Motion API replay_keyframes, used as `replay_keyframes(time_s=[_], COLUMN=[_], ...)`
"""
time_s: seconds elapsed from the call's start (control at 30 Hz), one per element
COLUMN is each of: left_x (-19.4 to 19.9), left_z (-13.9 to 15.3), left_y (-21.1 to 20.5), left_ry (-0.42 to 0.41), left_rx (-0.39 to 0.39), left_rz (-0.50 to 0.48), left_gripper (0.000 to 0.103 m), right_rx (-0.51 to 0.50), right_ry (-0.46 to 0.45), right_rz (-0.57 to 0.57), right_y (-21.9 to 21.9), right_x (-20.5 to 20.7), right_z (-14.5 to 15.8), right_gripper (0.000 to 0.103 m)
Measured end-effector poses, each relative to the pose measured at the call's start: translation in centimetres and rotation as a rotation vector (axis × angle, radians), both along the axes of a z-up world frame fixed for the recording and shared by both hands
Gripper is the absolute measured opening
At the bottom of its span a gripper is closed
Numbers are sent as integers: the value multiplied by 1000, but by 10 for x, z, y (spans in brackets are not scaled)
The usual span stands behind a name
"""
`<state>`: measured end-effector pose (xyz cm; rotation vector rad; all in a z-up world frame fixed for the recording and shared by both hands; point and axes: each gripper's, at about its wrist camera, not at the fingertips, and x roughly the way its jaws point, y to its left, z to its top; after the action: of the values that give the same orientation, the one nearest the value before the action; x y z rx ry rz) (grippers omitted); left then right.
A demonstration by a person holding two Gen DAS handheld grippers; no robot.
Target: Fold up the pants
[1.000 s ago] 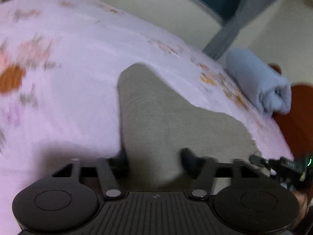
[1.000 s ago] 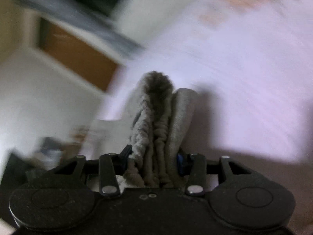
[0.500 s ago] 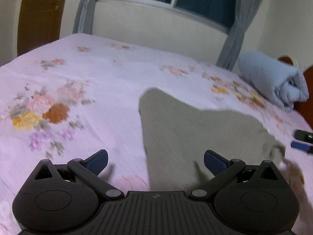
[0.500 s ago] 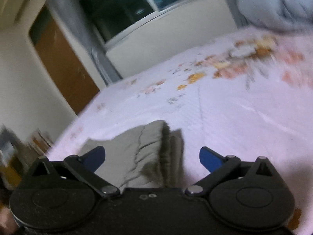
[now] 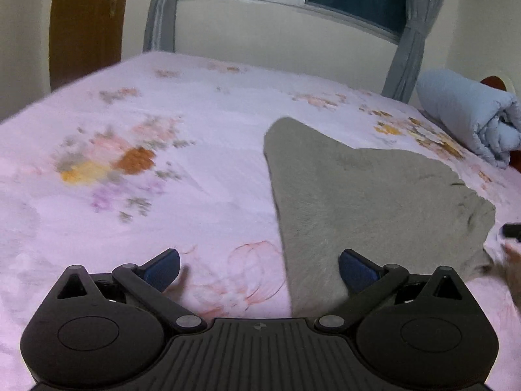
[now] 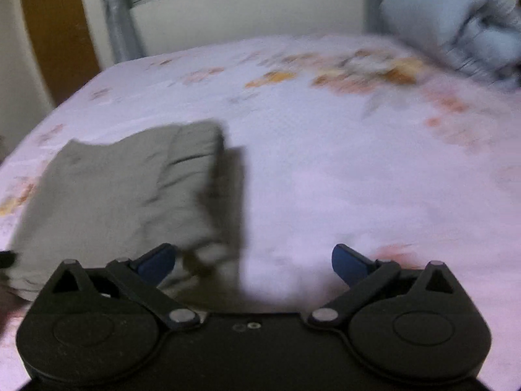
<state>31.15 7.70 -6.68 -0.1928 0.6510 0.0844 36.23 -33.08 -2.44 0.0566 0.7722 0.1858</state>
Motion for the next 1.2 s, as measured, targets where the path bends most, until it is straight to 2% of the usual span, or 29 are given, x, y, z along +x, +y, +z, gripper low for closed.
replay_keyframes(time_s=[0.07,0.33,0.47,0.63,0.8,1.03,1.2], left_x=[-13,-83,-120,-166,-207,-251,-276], left_z=[7,28,38,50,54,71,80], left_y=[1,-5,-9,-26,-39,-55,-62], left_ry=[-15,-58,-95,-159,-179,-248,-283], left_rx=[24,54,5,-27,-65,-4,10], left_rz=[9,25,39,28,22,-21,-36], left_gripper=[103,103,103,103,103,103,103], right_rx=[58,98,139,96,44,54,54], right_ry=[-40,-119,-211,-282,-337,-391,-416], right_rz=[2,74,82,95,108,81,78], right_y=[-12,-22,-23,-20,-22,-33,-31], right_x=[-22,-102,-146,-200,-250,-292,-312], right_z=[11,33,42,56,61,74,76], right_gripper=[97,97,97,97,97,97,97])
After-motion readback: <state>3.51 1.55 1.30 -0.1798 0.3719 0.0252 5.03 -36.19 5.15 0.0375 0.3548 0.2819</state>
